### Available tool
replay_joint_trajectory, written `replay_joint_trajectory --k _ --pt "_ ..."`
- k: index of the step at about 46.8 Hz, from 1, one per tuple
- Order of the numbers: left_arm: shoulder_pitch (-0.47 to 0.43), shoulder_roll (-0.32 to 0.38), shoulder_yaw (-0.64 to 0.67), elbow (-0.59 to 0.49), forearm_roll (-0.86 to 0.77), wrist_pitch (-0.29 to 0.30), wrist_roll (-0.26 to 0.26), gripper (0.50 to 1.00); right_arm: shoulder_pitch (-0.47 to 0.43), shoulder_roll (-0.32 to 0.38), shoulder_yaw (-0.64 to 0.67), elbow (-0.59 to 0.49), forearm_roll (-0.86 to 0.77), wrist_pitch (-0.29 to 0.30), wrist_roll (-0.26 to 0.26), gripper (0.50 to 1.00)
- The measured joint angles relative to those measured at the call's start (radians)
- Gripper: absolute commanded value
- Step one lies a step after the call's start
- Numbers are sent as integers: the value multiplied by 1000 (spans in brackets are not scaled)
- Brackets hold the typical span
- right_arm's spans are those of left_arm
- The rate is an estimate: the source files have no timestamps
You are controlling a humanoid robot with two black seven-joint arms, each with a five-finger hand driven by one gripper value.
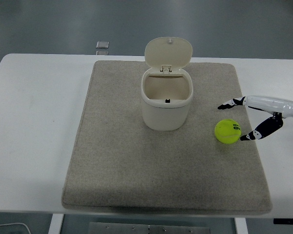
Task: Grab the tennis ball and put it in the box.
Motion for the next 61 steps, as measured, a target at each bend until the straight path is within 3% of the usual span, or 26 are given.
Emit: replay_joint_trajectory --k 8,26,34,48,56,61 --pt "1 0 0 0 0 0 0 992 -17 27 -9 -2 0 -44 -6 913" --pt "1 0 0 0 0 0 0 992 -36 53 -23 -41 -18 -49 -11 909" --pt "1 0 0 0 0 0 0 992 -36 71 -35 -53 -27 -82 -11 895" --pt "1 0 0 0 0 0 0 992 -44 77 -35 -66 -50 -86 -11 711" --pt "1 0 0 0 0 0 0 992 -44 77 -36 -68 -53 -83 -11 646" --pt "0 0 0 0 0 0 0 992 -44 77 -35 -68 -52 -83 -10 542"
